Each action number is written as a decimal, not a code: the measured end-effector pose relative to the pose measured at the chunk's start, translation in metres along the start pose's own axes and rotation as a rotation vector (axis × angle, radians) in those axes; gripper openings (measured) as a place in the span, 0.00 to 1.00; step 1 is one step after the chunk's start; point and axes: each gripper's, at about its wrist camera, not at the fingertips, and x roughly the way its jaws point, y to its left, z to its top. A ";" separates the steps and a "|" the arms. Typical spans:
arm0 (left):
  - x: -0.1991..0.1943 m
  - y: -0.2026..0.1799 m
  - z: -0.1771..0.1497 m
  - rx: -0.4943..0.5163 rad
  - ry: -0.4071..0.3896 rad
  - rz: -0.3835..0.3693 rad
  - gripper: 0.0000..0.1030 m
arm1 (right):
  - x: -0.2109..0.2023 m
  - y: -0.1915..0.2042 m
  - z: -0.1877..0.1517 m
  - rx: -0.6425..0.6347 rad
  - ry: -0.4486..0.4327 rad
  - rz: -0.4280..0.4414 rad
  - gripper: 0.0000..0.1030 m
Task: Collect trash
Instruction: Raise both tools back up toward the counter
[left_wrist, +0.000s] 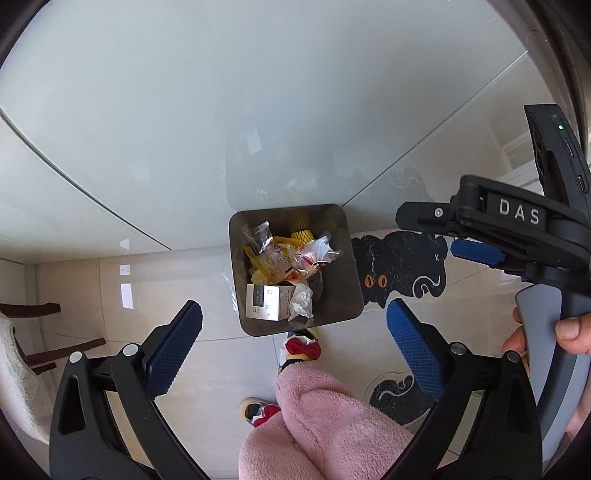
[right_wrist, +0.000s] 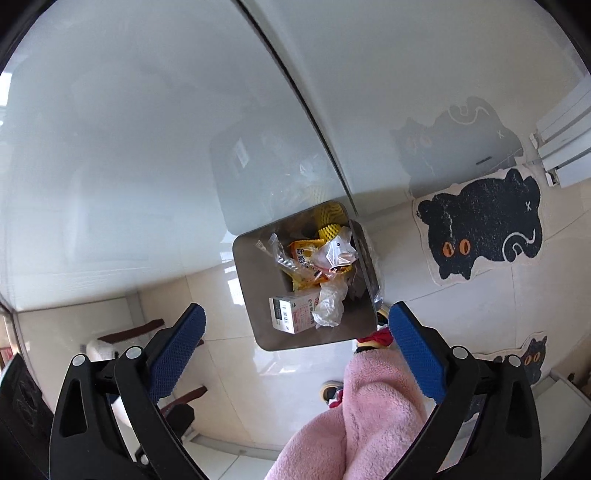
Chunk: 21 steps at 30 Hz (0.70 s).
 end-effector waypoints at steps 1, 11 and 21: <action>-0.012 -0.001 -0.002 0.005 -0.014 0.004 0.92 | -0.012 0.003 -0.005 -0.020 -0.016 -0.007 0.97; -0.143 -0.009 -0.004 0.029 -0.205 0.098 0.92 | -0.158 0.020 -0.034 -0.073 -0.235 0.016 0.97; -0.256 -0.023 0.034 0.060 -0.399 0.139 0.92 | -0.279 0.063 -0.026 -0.181 -0.476 0.055 0.97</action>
